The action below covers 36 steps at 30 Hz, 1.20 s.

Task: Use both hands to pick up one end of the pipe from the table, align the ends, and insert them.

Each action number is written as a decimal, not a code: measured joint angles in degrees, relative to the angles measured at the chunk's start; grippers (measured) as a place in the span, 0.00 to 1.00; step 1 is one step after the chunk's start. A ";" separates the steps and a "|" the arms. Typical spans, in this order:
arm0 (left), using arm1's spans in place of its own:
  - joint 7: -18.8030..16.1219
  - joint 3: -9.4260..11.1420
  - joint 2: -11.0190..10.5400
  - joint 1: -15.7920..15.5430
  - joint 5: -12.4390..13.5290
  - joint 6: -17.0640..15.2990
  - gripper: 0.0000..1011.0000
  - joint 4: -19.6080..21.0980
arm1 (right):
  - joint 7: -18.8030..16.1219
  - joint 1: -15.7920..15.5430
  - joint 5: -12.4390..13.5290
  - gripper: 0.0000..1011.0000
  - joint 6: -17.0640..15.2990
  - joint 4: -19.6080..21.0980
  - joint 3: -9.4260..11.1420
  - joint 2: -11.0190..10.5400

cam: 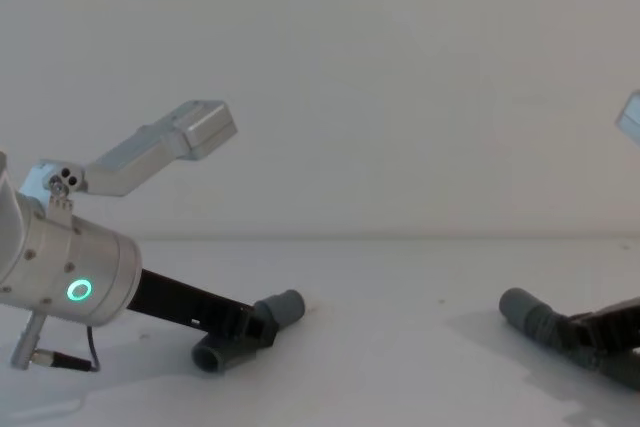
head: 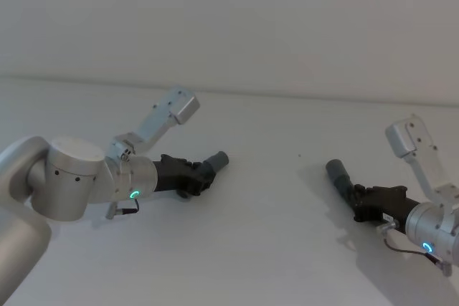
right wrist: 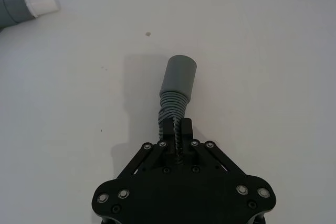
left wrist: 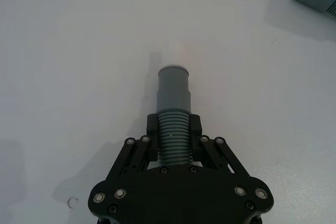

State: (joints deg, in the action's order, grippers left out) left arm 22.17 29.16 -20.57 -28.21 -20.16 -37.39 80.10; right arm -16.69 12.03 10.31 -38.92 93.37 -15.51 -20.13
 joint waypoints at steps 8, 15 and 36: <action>0.00 0.00 0.00 0.00 0.00 0.00 0.31 0.00 | 0.00 0.00 0.00 0.06 0.00 0.00 0.00 0.00; 0.00 0.00 0.00 0.00 0.00 0.00 0.31 0.00 | 0.00 0.00 0.00 0.06 0.00 0.00 0.00 0.00; 0.00 0.00 0.01 -0.03 0.02 0.00 0.31 -0.02 | 0.00 0.00 0.00 0.06 0.00 0.00 0.00 0.00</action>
State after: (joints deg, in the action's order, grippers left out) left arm 22.17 29.16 -20.55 -28.25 -20.14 -37.39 80.08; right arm -16.69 12.03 10.31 -38.92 93.37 -15.50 -20.14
